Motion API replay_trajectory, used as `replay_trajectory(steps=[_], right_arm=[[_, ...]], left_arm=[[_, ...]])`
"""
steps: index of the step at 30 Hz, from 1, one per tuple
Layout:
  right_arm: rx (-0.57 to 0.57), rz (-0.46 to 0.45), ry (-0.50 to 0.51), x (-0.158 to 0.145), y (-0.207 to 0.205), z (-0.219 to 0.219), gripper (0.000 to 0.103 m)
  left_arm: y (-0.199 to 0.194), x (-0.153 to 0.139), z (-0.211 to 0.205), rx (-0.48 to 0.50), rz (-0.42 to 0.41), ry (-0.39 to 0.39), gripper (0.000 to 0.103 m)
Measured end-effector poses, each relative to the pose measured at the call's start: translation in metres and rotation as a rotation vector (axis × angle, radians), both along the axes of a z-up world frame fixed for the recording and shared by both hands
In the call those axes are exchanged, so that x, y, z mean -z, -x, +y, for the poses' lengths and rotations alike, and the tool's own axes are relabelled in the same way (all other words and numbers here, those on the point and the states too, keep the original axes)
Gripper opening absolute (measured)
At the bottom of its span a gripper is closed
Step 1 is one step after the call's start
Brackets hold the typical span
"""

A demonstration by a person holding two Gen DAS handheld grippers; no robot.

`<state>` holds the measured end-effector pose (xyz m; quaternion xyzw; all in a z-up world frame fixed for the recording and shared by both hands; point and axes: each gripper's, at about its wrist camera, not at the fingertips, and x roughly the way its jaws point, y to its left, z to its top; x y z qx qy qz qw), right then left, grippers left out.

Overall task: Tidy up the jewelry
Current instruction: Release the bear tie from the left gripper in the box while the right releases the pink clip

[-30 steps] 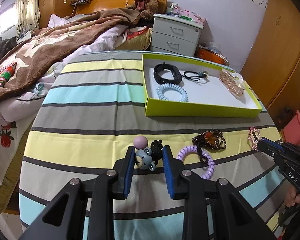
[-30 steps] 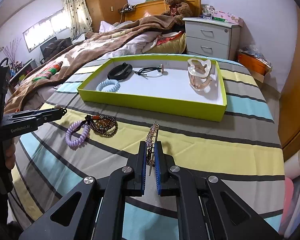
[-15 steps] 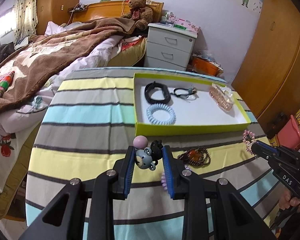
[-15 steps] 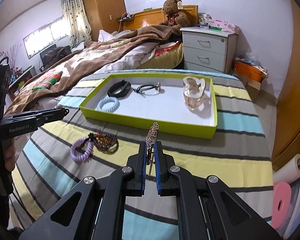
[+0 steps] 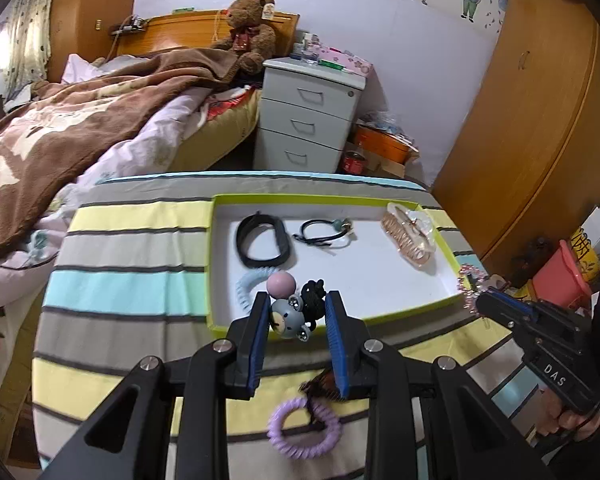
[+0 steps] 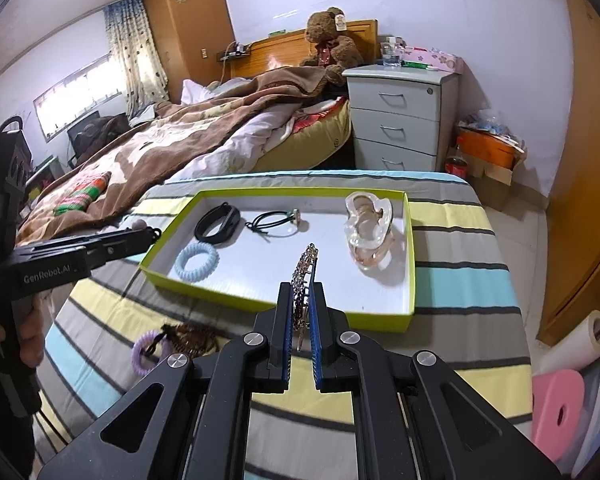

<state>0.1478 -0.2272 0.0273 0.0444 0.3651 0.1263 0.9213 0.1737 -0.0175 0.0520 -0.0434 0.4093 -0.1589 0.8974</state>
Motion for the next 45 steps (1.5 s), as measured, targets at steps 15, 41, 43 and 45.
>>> replay_trajectory(steps=[15,41,43,45], right_arm=[[0.009,0.076,0.005,0.024,-0.052,-0.008,0.008],[0.006,0.135,0.046,0.043,-0.069,-0.013,0.008],[0.010,0.140,0.048,0.044,-0.069,-0.013,0.008],[0.011,0.141,0.047,0.045,-0.069,-0.013,0.008]], left_arm=[[-0.053,0.026,-0.042,0.052,0.048,-0.027,0.029],[-0.081,0.064,-0.065,0.059,0.141,-0.059,0.030],[-0.081,0.063,-0.064,0.059,0.140,-0.057,0.030],[-0.081,0.064,-0.065,0.059,0.141,-0.057,0.030]])
